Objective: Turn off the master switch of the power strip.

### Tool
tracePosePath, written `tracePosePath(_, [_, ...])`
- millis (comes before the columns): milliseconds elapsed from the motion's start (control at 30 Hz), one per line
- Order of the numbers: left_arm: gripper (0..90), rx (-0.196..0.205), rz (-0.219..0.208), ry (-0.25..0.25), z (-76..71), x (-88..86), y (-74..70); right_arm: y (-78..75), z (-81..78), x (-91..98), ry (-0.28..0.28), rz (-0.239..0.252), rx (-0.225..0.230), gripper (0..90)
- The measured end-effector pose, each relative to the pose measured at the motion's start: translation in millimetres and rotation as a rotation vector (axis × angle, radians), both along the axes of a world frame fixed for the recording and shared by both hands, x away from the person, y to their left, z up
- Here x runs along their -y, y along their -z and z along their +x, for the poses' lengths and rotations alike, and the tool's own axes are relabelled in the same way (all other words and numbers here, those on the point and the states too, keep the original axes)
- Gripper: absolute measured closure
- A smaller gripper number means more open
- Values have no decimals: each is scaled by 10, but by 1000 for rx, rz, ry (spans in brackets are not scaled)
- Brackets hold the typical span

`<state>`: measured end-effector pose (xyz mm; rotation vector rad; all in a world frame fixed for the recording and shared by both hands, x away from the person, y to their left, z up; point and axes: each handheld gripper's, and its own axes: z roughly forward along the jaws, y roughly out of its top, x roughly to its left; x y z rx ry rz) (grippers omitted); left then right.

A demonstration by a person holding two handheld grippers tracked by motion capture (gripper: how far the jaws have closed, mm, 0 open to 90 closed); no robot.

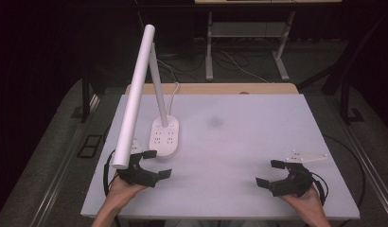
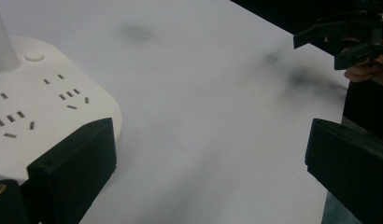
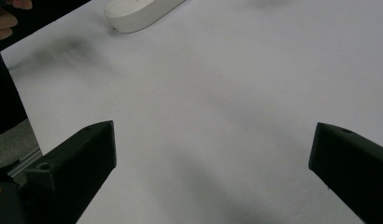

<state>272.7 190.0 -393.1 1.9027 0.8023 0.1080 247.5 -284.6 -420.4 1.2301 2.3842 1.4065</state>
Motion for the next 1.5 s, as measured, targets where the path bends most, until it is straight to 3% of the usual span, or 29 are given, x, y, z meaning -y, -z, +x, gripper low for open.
tracePosePath(867, [26, -5, 6, -55, 254, -206, -142, 15, 0, 1, -1, -7, 0, 3])
tracePosePath(1500, [30, -15, 61, -66, 523, -287, -252, 22, -1, 15, 0, -6, -4, 3])
